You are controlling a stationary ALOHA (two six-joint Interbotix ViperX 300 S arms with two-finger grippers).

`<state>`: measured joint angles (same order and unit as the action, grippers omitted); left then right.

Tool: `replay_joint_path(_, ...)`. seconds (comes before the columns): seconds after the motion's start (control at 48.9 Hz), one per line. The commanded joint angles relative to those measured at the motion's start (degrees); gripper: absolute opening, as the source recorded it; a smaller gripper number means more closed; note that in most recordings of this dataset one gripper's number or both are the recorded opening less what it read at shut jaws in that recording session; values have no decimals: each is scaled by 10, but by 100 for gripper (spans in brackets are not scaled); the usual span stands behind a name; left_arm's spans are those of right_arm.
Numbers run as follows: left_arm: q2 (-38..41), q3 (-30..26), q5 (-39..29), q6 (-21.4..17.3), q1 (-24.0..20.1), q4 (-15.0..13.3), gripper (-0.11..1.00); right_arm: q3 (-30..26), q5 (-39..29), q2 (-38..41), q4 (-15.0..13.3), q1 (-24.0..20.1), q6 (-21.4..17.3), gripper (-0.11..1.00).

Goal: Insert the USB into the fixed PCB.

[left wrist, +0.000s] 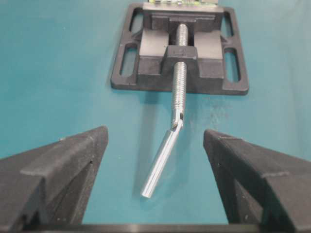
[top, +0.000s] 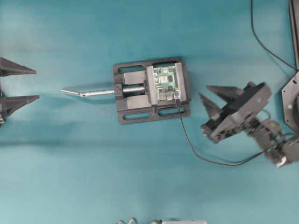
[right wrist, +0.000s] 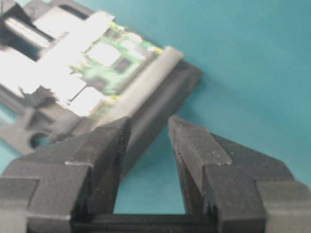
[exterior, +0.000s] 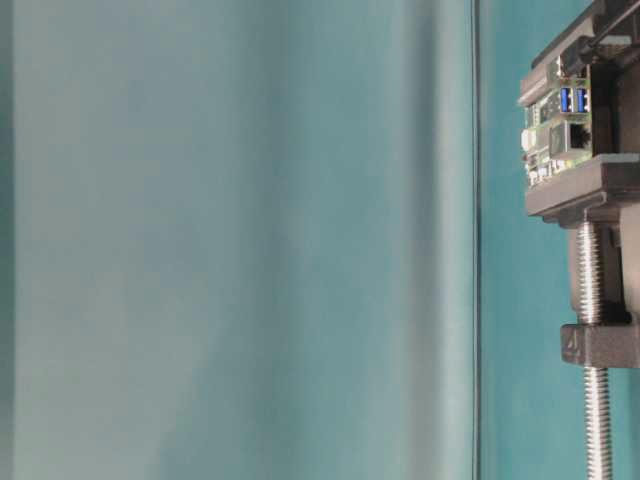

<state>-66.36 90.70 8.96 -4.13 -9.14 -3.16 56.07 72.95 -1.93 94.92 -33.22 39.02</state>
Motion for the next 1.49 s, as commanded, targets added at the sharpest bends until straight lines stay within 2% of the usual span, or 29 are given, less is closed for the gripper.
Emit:
replay_joint_path(0.0, 5, -7, 4, -2, -1, 1, 96, 40, -18, -46, -40, 13, -18, 44)
replay_joint_path(0.041, 6, -7, 4, -1, -1, 1, 96, 62, -33, -62, -60, 22, -25, 45)
replay_joint_path(0.143, 5, -7, 4, -1, -1, 1, 96, 122, -92, -118, -134, 60, -32, 44)
replay_joint_path(0.327, 5, -7, 4, -1, -1, 1, 96, 200, -221, -233, -281, 166, -31, 44)
replay_joint_path(0.45, 5, -7, 4, -2, -1, 1, 96, 236, -290, -308, -360, 241, -30, 44)
replay_joint_path(0.532, 5, -7, 5, -1, -1, 1, 96, 258, -329, -358, -403, 282, -28, 44)
replay_joint_path(0.613, 5, -7, 4, -1, -1, 1, 96, 279, -345, -401, -444, 307, -24, 43)
replay_joint_path(0.675, 5, -7, 5, -1, -1, 1, 96, 301, -347, -433, -489, 308, -24, 42)
replay_joint_path(0.736, 5, -7, 4, -1, -1, 1, 96, 315, -356, -459, -516, 308, -30, 42)
replay_joint_path(0.982, 5, -7, 5, -2, -1, 1, 96, 311, -518, -528, -525, 308, -35, 42)
replay_joint_path(1.125, 5, -7, 4, -1, -1, 1, 96, 308, -544, -548, -530, 308, -35, 41)
replay_joint_path(1.472, 5, -7, 4, -2, -1, 1, 96, 311, -555, -553, -531, 308, -39, 39)
